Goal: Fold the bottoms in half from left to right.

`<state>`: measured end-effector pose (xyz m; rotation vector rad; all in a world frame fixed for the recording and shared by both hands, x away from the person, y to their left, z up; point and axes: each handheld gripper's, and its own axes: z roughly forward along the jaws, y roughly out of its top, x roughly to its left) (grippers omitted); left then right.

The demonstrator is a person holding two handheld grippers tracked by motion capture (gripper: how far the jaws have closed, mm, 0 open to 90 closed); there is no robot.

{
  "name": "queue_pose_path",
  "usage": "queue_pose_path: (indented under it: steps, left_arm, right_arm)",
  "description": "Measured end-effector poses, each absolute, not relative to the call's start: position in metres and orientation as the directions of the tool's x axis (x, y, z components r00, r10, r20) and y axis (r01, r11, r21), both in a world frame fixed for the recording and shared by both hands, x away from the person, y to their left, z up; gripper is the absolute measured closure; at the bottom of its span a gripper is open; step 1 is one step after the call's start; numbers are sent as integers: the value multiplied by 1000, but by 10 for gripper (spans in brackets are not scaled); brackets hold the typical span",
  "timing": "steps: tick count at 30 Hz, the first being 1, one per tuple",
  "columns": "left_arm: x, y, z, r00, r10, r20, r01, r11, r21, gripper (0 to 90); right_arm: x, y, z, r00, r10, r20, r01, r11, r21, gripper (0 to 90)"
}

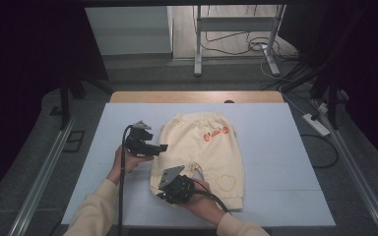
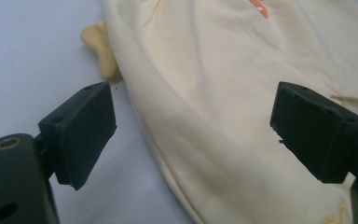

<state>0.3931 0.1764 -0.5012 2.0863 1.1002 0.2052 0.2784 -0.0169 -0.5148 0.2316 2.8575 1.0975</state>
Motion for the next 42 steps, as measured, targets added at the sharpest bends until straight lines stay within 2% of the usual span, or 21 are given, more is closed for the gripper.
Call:
queue_pose_path:
  steps: [20, 42]
  left_arm:
    - [426, 178, -510, 596, 776, -204, 665, -335, 668, 178]
    - [452, 169, -522, 576, 792, -202, 681, -328, 655, 172]
  right_arm:
    - [277, -17, -516, -986, 164, -21, 108, 737, 667, 790]
    - [277, -16, -518, -986, 166, -17, 113, 740, 663, 790]
